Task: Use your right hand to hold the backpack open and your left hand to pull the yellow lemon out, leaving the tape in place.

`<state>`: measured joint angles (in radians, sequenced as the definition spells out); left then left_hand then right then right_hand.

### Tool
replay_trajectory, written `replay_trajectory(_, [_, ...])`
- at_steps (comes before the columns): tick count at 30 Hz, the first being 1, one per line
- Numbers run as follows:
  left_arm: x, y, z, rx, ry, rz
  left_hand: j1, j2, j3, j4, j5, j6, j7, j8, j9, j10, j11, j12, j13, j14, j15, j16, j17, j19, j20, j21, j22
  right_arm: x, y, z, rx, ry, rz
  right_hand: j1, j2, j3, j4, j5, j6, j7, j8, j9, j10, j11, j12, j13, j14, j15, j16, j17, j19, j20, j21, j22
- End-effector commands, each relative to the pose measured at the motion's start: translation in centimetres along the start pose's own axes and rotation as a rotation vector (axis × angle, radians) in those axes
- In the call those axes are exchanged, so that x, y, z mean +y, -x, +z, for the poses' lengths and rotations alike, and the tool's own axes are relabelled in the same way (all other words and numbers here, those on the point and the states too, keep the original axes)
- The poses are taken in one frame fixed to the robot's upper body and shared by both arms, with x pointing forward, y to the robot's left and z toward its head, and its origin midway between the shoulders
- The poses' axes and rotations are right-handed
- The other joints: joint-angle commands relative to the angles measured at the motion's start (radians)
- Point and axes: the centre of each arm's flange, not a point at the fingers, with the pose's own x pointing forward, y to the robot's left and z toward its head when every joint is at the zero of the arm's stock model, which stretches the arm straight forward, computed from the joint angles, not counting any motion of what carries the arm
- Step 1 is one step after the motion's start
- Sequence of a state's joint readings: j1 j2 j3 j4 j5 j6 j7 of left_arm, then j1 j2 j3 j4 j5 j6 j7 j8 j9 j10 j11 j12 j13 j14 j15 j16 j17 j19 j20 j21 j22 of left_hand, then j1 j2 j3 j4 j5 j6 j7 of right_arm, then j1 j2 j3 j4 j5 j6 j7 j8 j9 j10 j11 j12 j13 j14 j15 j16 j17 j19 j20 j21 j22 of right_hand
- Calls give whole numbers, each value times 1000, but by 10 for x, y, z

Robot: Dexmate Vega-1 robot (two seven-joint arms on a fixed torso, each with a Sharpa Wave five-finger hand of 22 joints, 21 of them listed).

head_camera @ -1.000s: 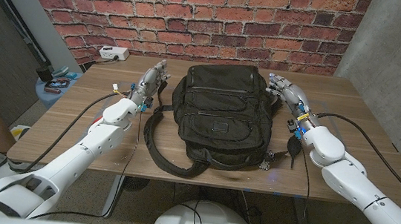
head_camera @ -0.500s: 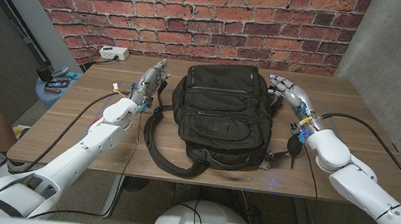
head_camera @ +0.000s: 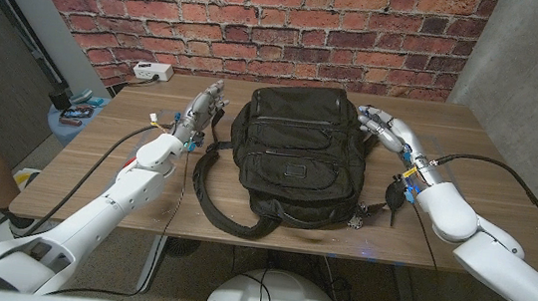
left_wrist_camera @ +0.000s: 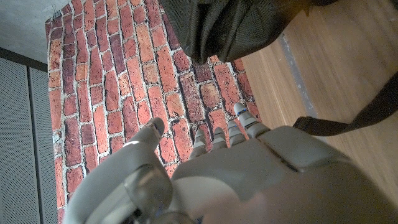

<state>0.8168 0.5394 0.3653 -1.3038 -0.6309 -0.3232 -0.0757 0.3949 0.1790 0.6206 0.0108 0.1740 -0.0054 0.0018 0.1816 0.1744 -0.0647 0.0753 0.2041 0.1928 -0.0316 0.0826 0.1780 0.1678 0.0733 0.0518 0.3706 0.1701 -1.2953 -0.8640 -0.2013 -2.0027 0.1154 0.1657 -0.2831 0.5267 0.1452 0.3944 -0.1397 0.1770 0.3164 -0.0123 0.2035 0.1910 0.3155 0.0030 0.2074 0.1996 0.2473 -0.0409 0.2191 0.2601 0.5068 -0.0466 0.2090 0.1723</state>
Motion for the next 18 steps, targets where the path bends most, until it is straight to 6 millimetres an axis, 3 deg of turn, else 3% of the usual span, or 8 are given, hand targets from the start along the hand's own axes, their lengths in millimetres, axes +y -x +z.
replay_trajectory(1, [4, 5, 2, -10, -6, 0, 12, 3, 0, -6, 4, 0, 3, 4, 6, 4, 6, 6, 3, -3, 9, 5, 3, 8, 2, -2, 2, 7, 17, 21, -24, 111, 14, 14, -3, 3, -9, 6, 9, 1, 5, 1, 9, -2, 5, 2, 11, -22, 10, 1, 7, -14, 8, 1])
replay_trajectory(18, [4, -3, 11, -43, -23, -13, 15, 4, -1, -11, 4, 1, 3, 4, 6, 6, 7, 7, 3, -2, 9, 5, 3, 11, 2, -8, 2, 8, 38, 43, -53, 224, -3, 33, -11, 2, -21, 7, 11, 3, 3, 1, 10, 0, 2, 2, 15, -21, 8, -8, 14, -13, 6, 1])
